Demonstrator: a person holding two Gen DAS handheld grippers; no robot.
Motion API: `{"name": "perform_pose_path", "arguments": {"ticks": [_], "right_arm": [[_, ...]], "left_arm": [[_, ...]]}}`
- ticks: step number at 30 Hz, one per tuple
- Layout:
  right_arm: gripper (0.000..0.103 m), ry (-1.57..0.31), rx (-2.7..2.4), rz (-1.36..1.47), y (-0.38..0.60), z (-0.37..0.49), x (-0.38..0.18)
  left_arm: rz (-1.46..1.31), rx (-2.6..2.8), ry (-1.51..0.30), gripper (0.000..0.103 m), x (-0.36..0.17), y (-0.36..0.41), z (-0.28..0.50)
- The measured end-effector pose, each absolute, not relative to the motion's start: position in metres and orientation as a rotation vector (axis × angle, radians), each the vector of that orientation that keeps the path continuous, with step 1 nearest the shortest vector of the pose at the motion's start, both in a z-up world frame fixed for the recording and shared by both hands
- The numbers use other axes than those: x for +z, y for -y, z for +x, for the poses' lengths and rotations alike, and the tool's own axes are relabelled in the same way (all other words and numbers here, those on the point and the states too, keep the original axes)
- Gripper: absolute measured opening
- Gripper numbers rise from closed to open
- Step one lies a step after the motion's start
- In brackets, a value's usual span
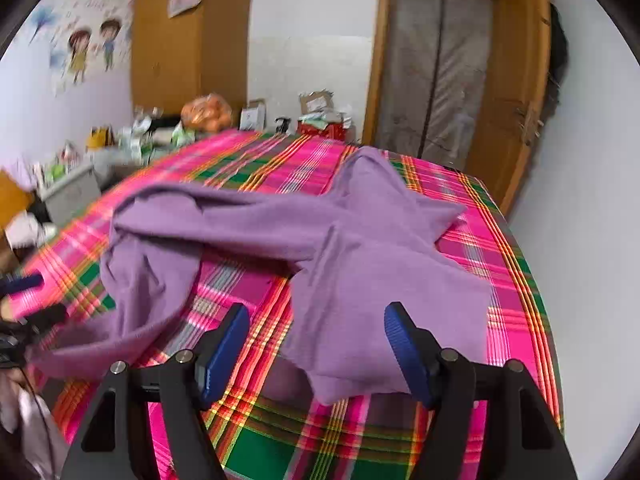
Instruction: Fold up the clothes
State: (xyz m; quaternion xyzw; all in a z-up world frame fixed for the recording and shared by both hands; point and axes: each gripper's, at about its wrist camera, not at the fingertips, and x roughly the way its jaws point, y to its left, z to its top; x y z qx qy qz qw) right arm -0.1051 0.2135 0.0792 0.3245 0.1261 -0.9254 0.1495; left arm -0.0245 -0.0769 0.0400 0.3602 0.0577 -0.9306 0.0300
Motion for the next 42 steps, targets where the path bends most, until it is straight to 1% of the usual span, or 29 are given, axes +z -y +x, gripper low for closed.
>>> {"name": "perform_pose_path", "arguments": {"ticks": [1, 2, 3, 4, 6, 10, 13, 15, 16, 17, 18, 19, 20, 25, 28, 33, 36, 39, 40, 41, 42], "right_arm": [[0.057, -0.388, -2.672, 0.94, -0.212, -0.107, 0.078], [0.03, -0.392, -2.692, 0.948, -0.214, -0.109, 0.078], [0.017, -0.365, -2.715, 0.951, -0.22, -0.11, 0.081], [0.01, -0.328, -2.738, 0.952, -0.228, -0.111, 0.084], [0.006, -0.271, -2.78, 0.949, -0.241, -0.113, 0.09], [0.005, -0.297, -2.881, 0.949, -0.274, -0.116, 0.099], [0.005, -0.251, -3.005, 1.001, -0.313, -0.122, 0.102], [0.007, -0.233, -3.079, 1.071, -0.339, -0.126, 0.1], [0.011, -0.212, -3.091, 1.074, -0.346, -0.125, 0.1], [0.024, -0.185, -3.096, 1.066, -0.352, -0.123, 0.101], [0.034, -0.173, -3.078, 1.035, -0.352, -0.119, 0.103], [0.056, -0.181, -3.049, 1.0, -0.348, -0.115, 0.106], [0.068, -0.209, -3.006, 0.967, -0.337, -0.113, 0.108], [0.068, -0.365, -2.748, 0.813, -0.267, -0.107, 0.117], [0.068, -0.475, -2.587, 0.783, -0.212, -0.109, 0.112], [0.068, -0.719, -2.337, 0.784, -0.126, -0.123, 0.089], [0.068, -0.774, -2.24, 0.809, -0.09, -0.135, 0.081], [0.067, -0.806, -2.184, 0.9, -0.062, -0.161, 0.068], [0.06, -0.817, -2.165, 0.932, -0.053, -0.17, 0.064], [0.035, -0.813, -2.162, 0.954, -0.049, -0.178, 0.063], [0.02, -0.803, -2.166, 0.972, -0.046, -0.186, 0.064]], "left_arm": [[1.113, -2.872, -0.174, 0.095, 0.04, 0.076, -0.024], [1.119, -2.875, -0.17, 0.095, 0.039, 0.074, -0.025], [1.125, -2.877, -0.168, 0.095, 0.038, 0.073, -0.025], [1.13, -2.879, -0.168, 0.095, 0.037, 0.073, -0.025], [1.132, -2.879, -0.171, 0.095, 0.037, 0.073, -0.025], [1.134, -2.88, -0.178, 0.095, 0.037, 0.073, -0.025], [1.131, -2.88, -0.185, 0.095, 0.037, 0.075, -0.025], [1.127, -2.876, -0.19, 0.095, 0.038, 0.076, -0.025], [1.125, -2.874, -0.191, 0.095, 0.038, 0.077, -0.025], [1.126, -2.872, -0.193, 0.095, 0.038, 0.078, -0.025], [1.127, -2.871, -0.195, 0.095, 0.038, 0.078, -0.025], [1.129, -2.869, -0.195, 0.095, 0.038, 0.079, -0.025], [1.131, -2.867, -0.194, 0.095, 0.037, 0.079, -0.026], [1.123, -2.852, -0.202, 0.095, 0.04, 0.086, -0.023], [1.105, -2.837, -0.215, 0.095, 0.042, 0.095, -0.018], [1.096, -2.809, -0.257, 0.095, 0.04, 0.11, -0.014], [1.092, -2.799, -0.282, 0.095, 0.038, 0.117, -0.014], [1.091, -2.795, -0.299, 0.095, 0.036, 0.123, -0.014], [1.091, -2.793, -0.305, 0.095, 0.035, 0.125, -0.014], [1.092, -2.792, -0.31, 0.095, 0.034, 0.126, -0.014], [1.093, -2.791, -0.315, 0.095, 0.034, 0.127, -0.014]]}}
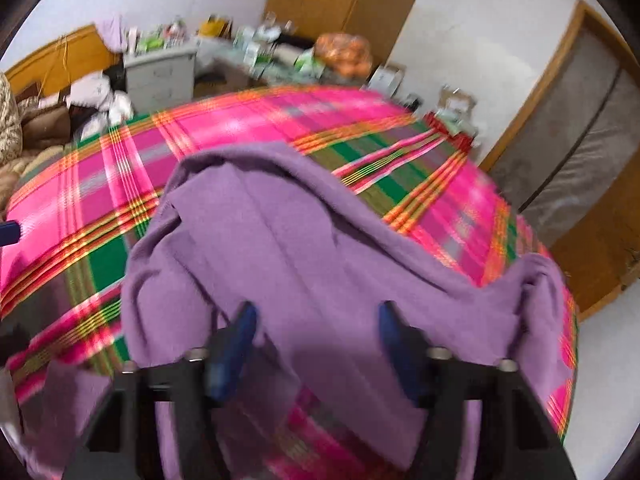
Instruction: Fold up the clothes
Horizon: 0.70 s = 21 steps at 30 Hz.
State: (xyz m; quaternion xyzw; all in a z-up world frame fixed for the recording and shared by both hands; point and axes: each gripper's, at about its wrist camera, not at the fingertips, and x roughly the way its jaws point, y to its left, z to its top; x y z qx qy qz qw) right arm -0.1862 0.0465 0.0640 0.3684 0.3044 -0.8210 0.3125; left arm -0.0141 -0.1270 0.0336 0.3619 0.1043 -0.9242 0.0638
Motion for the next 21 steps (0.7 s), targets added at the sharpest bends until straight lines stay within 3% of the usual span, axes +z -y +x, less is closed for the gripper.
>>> {"name": "perform_pose_path", "arguments": {"ticks": [1, 2, 6, 16, 19, 21], "right_arm": [[0.006, -0.793, -2.169, 0.99, -0.044, -0.194, 0.065], [0.006, -0.783, -2.173, 1.008, -0.042, -0.202, 0.065], [0.005, -0.714, -2.223, 1.056, -0.04, -0.237, 0.077], [0.006, -0.472, -2.889, 0.933, -0.191, -0.357, 0.209], [0.009, -0.375, -2.93, 1.033, -0.238, -0.37, 0.206], [0.016, -0.379, -2.906, 1.079, -0.251, -0.363, 0.195]], "left_arm": [[1.095, -2.789, -0.32, 0.095, 0.033, 0.129, -0.015], [1.096, -2.787, -0.323, 0.095, 0.032, 0.13, -0.015], [1.103, -2.776, -0.331, 0.095, 0.028, 0.135, -0.018], [1.145, -2.749, -0.368, 0.095, 0.017, 0.145, -0.033], [1.145, -2.758, -0.364, 0.095, 0.018, 0.142, -0.033], [1.144, -2.765, -0.361, 0.095, 0.018, 0.14, -0.032]]}}
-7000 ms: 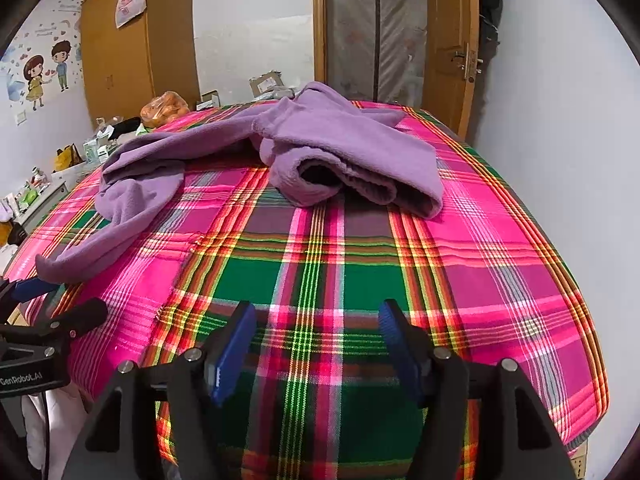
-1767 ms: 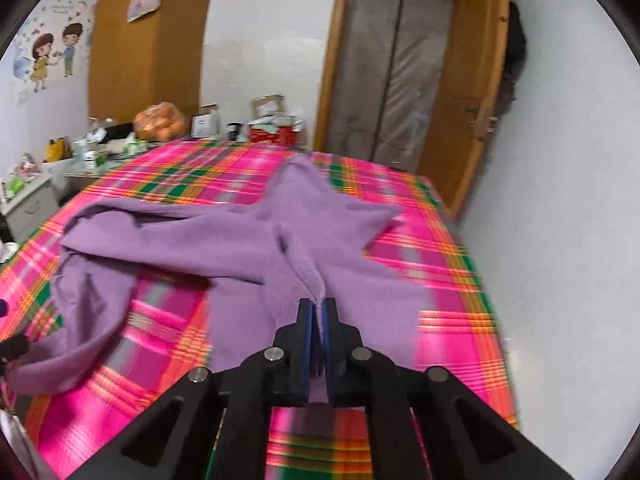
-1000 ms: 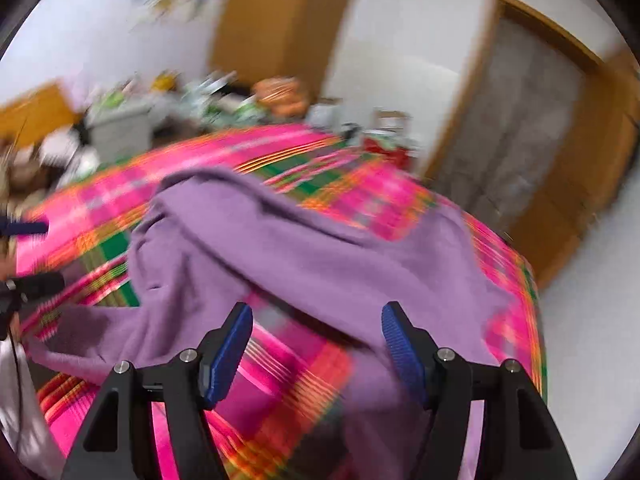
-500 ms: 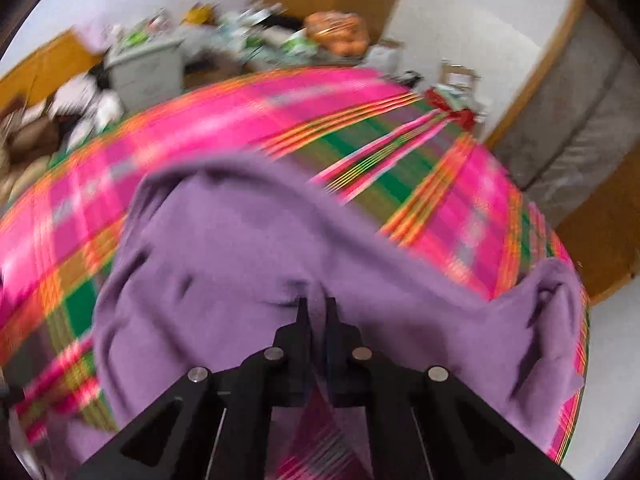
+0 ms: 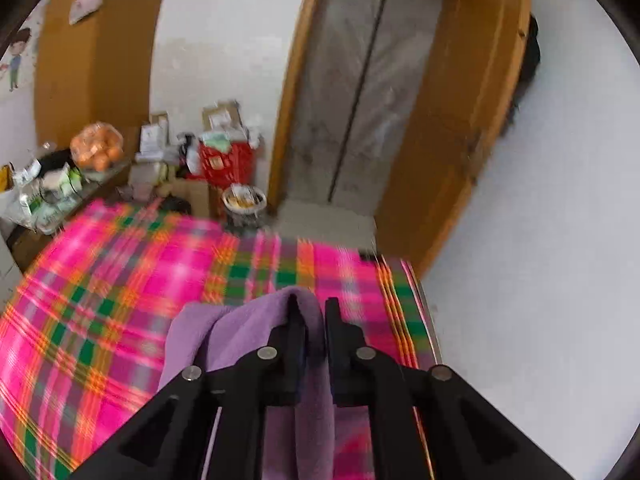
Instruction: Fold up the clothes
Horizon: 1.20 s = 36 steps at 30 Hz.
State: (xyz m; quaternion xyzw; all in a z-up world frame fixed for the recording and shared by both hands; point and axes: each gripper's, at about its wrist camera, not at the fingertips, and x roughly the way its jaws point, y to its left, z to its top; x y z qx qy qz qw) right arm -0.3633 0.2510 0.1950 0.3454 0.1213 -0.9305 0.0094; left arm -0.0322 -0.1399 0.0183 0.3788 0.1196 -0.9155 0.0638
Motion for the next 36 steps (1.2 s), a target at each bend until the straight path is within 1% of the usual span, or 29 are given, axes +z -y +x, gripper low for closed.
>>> {"name": "perform_pose_path", "arguments": {"ticks": [2, 4, 6, 8, 10, 19, 21, 22, 23, 24, 25, 26, 27, 33, 36], "right_arm": [[0.032, -0.373, -2.856, 1.09, -0.256, -0.344, 0.183], [0.036, -0.352, -2.801, 1.078, -0.261, -0.317, 0.175], [0.044, -0.315, -2.741, 1.019, -0.259, -0.276, 0.172], [0.053, -0.329, -2.666, 0.993, -0.241, -0.243, 0.162], [0.056, -0.376, -2.568, 1.033, -0.221, -0.224, 0.143], [0.056, -0.558, -2.116, 1.173, -0.135, -0.136, 0.056], [0.056, -0.558, -2.1, 1.198, -0.128, -0.141, 0.048], [0.056, -0.529, -2.101, 1.208, -0.128, -0.144, 0.047], [0.054, -0.501, -2.105, 1.222, -0.126, -0.15, 0.046], [0.05, -0.497, -2.122, 1.222, -0.125, -0.153, 0.046], [0.035, -0.501, -2.145, 1.216, -0.124, -0.155, 0.047], [0.011, -0.493, -2.16, 1.217, -0.121, -0.16, 0.047], [0.005, -0.481, -2.171, 1.221, -0.116, -0.166, 0.045], [0.004, -0.405, -2.237, 1.201, -0.095, -0.217, 0.057], [0.005, -0.384, -2.393, 1.059, -0.095, -0.257, 0.102]], "left_arm": [[1.143, -2.772, -0.358, 0.095, 0.019, 0.138, -0.031], [1.137, -2.78, -0.352, 0.095, 0.021, 0.135, -0.03], [1.125, -2.789, -0.345, 0.095, 0.025, 0.132, -0.027], [1.119, -2.793, -0.341, 0.095, 0.027, 0.13, -0.023], [1.112, -2.797, -0.337, 0.095, 0.03, 0.128, -0.019], [1.084, -2.814, -0.323, 0.095, 0.04, 0.12, -0.004], [1.085, -2.813, -0.327, 0.095, 0.039, 0.122, -0.003], [1.085, -2.812, -0.329, 0.095, 0.039, 0.123, -0.003], [1.085, -2.811, -0.331, 0.095, 0.038, 0.124, -0.003], [1.085, -2.811, -0.333, 0.095, 0.038, 0.125, -0.002], [1.093, -2.808, -0.337, 0.095, 0.036, 0.125, -0.003], [1.101, -2.807, -0.34, 0.095, 0.034, 0.126, -0.005], [1.108, -2.805, -0.345, 0.095, 0.032, 0.127, -0.006], [1.137, -2.789, -0.377, 0.095, 0.022, 0.135, -0.011], [1.139, -2.785, -0.385, 0.095, 0.021, 0.138, -0.013]]}}
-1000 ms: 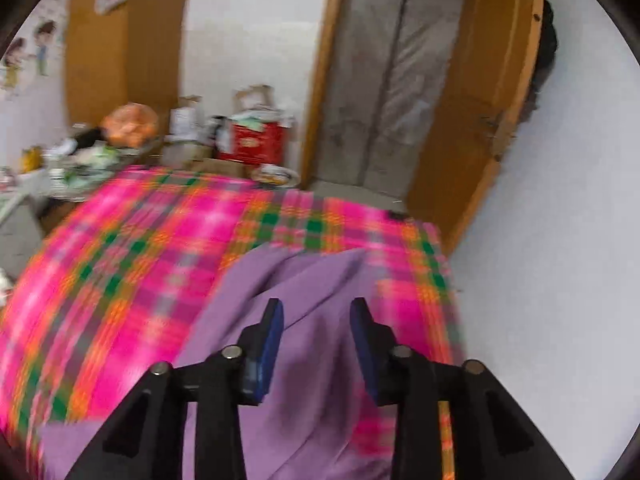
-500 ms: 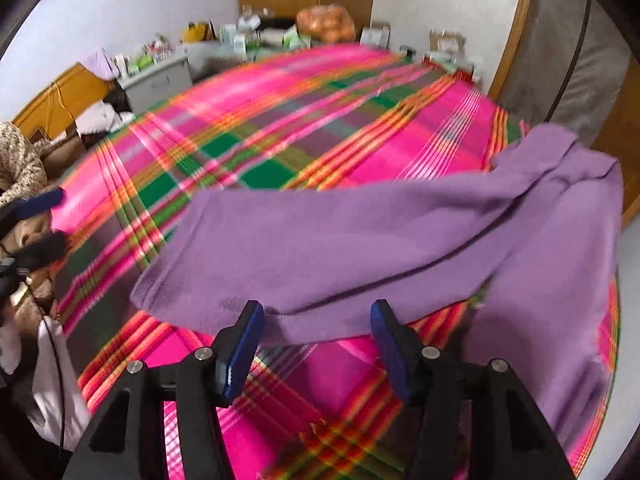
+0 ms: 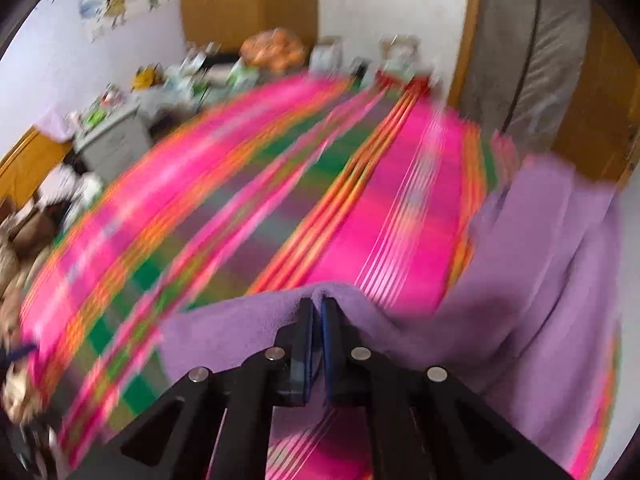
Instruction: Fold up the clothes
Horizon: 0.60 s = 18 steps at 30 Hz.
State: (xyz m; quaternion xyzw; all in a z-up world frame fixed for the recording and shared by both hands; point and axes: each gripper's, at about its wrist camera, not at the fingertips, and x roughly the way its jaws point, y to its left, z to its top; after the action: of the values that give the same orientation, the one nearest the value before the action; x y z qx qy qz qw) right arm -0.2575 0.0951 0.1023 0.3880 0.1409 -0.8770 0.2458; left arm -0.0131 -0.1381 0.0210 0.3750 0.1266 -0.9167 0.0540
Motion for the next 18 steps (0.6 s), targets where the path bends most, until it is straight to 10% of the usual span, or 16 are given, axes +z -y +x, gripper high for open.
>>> {"name": "perform_pose_path", "arguments": {"ticks": [3, 7, 18], "right_arm": [[0.01, -0.364, -2.524, 0.94, -0.101, -0.294, 0.144], [0.049, -0.331, -2.54, 0.948, -0.126, -0.296, 0.162], [0.054, -0.469, -2.46, 1.083, -0.219, -0.152, 0.088]], "left_arm": [[1.145, -2.787, -0.39, 0.095, 0.02, 0.139, -0.015], [1.134, -2.8, -0.406, 0.095, 0.021, 0.141, -0.015], [1.133, -2.844, -0.395, 0.095, 0.026, 0.124, -0.007]]}}
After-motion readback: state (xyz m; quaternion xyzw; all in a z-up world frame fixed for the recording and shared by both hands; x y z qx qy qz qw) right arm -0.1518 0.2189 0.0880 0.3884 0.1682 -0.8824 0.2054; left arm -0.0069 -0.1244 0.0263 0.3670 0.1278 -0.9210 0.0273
